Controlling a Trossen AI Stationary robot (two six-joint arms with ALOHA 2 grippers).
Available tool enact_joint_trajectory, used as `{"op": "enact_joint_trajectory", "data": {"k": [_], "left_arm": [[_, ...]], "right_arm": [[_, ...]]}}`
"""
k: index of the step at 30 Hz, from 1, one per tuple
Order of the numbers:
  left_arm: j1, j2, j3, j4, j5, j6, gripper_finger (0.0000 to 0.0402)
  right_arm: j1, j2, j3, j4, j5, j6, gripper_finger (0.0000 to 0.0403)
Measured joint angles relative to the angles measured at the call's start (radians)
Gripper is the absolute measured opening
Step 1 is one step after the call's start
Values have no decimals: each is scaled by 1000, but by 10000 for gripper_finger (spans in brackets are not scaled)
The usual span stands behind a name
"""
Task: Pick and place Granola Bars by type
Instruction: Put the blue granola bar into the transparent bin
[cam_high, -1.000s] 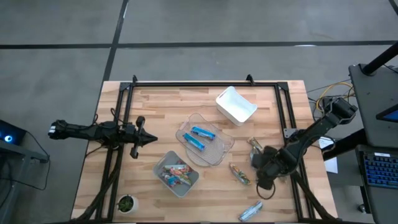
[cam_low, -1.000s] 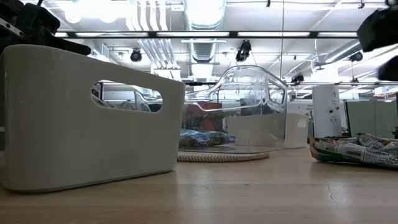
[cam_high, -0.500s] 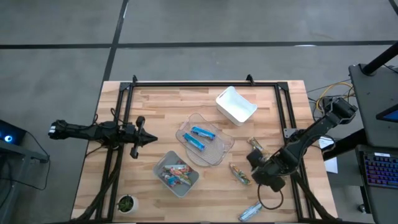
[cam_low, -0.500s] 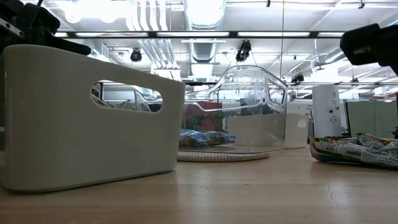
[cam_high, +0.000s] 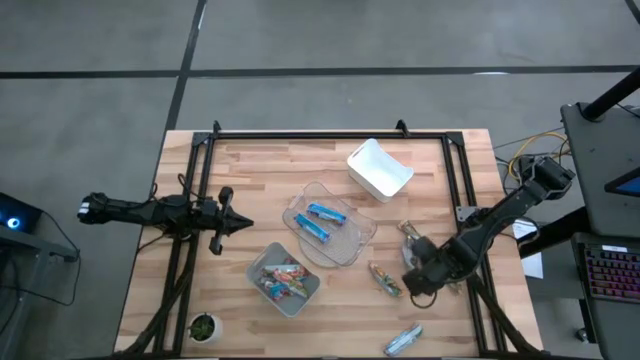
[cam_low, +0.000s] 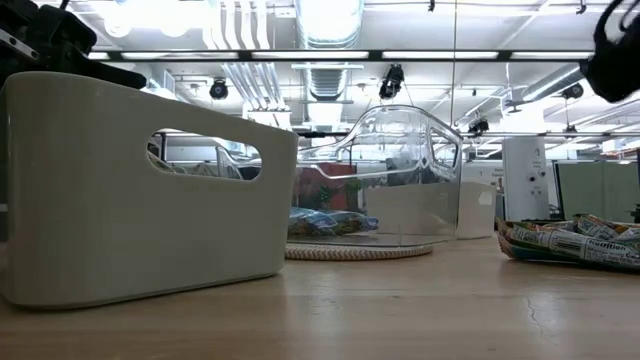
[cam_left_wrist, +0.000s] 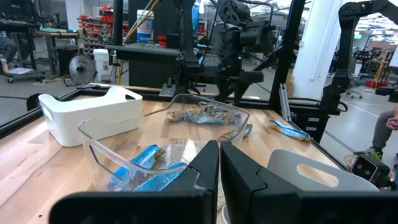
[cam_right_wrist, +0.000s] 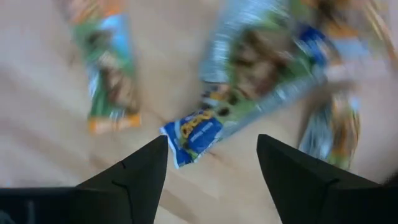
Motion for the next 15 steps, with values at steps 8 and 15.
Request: {"op": "enact_joint_trajectory", "data": {"k": [8,15], "left_arm": [[0,0,0,0,0,0,0],[0,0,0,0,0,0,0]], "right_arm": [[0,3,-20,-16,77,413,247],[0,38,-34,-16,155,570,246]]}}
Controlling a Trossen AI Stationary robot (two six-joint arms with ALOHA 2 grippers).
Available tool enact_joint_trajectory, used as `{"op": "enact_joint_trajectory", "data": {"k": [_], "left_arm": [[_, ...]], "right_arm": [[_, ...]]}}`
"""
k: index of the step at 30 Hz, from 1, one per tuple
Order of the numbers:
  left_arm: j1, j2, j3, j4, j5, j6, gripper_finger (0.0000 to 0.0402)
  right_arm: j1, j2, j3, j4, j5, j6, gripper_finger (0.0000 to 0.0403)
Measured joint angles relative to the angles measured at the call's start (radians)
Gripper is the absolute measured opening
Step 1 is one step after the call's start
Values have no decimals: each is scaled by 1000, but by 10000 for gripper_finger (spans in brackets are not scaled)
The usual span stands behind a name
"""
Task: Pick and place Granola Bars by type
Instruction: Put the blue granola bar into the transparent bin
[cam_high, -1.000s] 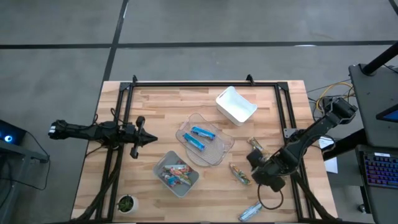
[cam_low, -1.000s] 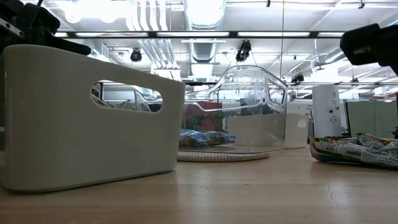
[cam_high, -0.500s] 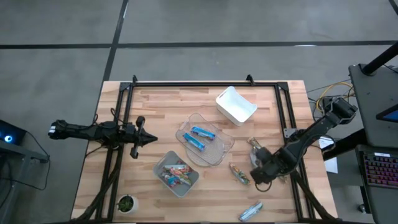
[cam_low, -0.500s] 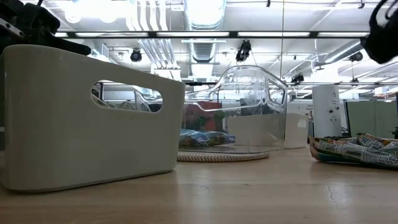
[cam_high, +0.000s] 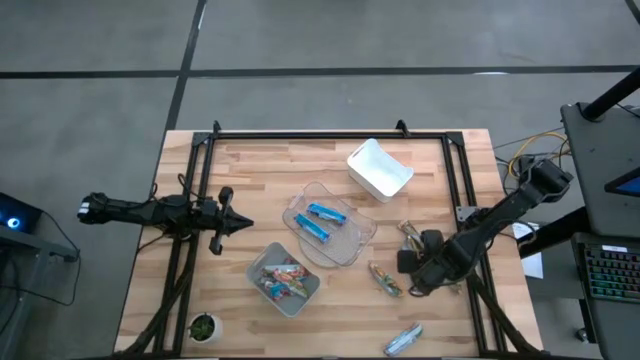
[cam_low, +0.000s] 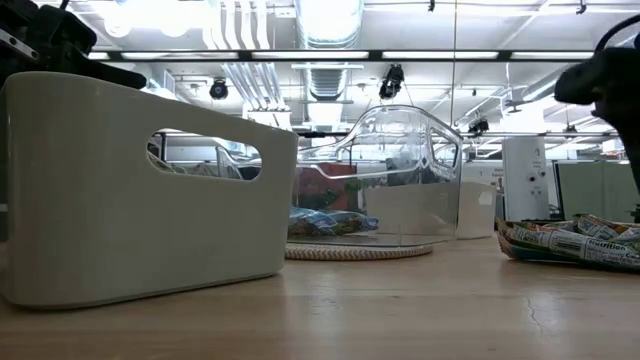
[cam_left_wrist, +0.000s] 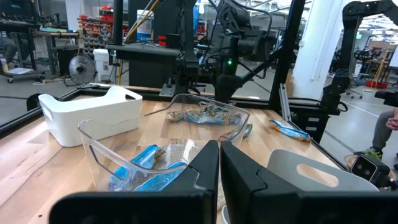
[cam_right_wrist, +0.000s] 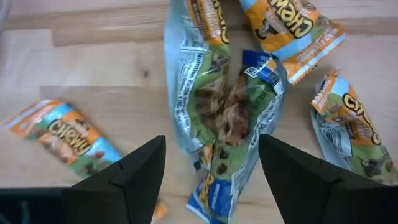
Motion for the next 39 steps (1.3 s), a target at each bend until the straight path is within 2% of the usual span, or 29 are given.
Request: {"op": "enact_joint_trajectory", "data": {"k": [9,22,39], "left_arm": [[0,0,0,0,0,0,0],[0,0,0,0,0,0,0],[0,0,0,0,0,0,0]], "right_arm": [[-1,97,5,1,-81,65,235],[-5,60,14,-53,-101,70,236],[-5,97,7,-78,-130,88,230]]}}
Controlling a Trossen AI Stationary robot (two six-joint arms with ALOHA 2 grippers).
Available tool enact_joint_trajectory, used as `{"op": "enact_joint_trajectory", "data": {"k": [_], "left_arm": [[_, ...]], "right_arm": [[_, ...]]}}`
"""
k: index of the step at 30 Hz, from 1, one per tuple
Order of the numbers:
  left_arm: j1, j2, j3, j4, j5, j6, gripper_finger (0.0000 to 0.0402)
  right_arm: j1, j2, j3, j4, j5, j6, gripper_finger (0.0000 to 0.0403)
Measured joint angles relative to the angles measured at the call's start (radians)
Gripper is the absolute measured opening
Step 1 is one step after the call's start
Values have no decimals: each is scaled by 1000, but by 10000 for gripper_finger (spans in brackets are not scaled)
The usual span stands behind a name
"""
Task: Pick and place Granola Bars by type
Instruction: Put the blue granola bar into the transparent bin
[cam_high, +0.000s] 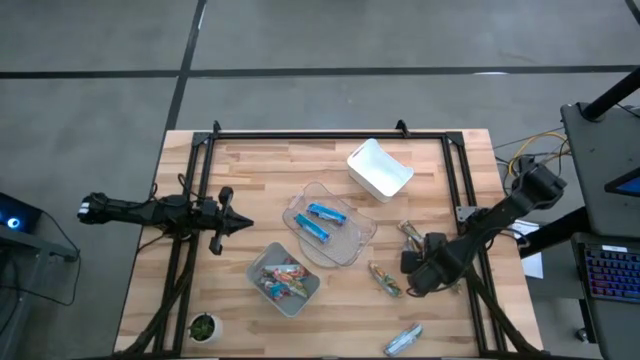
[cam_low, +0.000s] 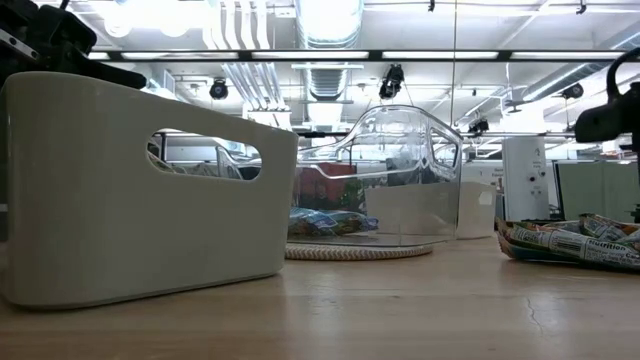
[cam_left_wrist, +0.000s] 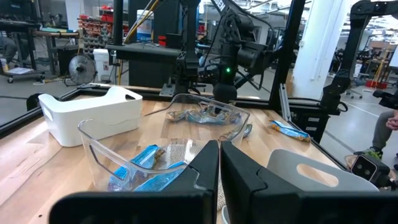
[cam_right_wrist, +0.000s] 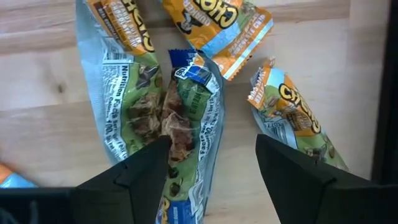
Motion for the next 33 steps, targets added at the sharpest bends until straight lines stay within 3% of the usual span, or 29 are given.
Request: {"op": "enact_joint_trajectory", "data": {"k": [33], "left_arm": [[0,0,0,0,0,0,0]], "right_arm": [[0,20,-62,221,53,35,228]]}}
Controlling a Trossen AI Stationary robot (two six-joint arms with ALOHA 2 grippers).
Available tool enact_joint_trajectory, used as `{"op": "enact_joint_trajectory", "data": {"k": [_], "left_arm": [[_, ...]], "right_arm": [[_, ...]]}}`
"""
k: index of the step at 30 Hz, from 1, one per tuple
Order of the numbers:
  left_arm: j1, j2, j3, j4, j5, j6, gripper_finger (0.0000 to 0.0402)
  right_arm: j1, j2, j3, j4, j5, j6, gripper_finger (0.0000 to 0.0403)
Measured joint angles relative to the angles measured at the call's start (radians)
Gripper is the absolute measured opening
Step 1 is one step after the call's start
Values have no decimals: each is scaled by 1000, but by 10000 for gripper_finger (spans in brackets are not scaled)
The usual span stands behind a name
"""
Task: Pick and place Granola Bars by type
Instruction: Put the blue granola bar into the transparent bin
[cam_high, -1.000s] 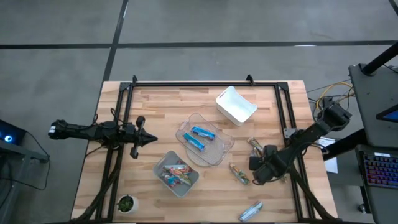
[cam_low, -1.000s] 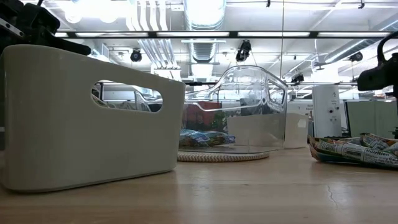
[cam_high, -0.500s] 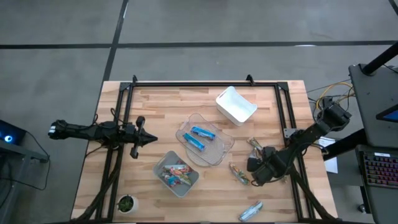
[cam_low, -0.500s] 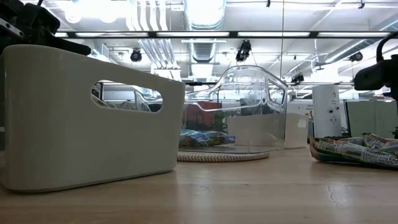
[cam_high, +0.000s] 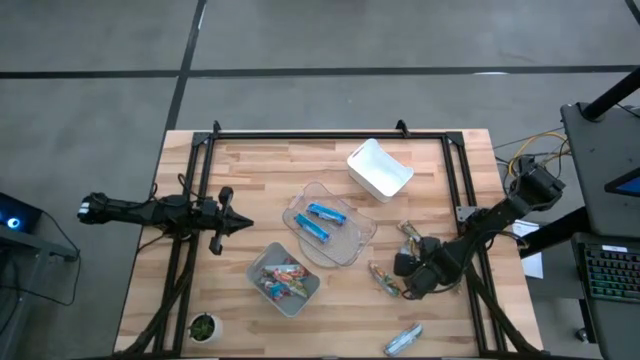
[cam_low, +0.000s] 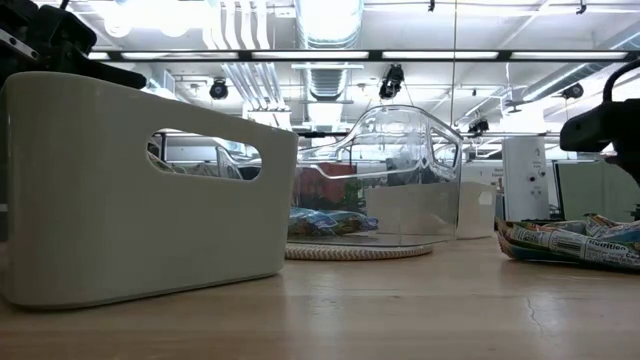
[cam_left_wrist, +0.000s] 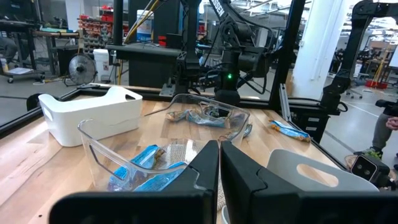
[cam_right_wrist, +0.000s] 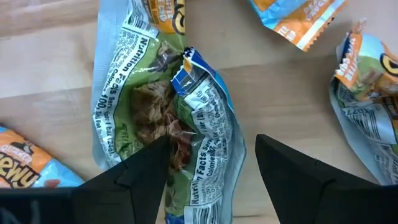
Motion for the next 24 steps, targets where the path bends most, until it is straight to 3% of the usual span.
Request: {"op": "enact_joint_trajectory", "data": {"k": [12,24], "left_arm": [[0,0,0,0,0,0,0],[0,0,0,0,0,0,0]], "right_arm": [[0,0,-12,20,5,-4,214],[0,0,-14,23,11,-8,116]]}}
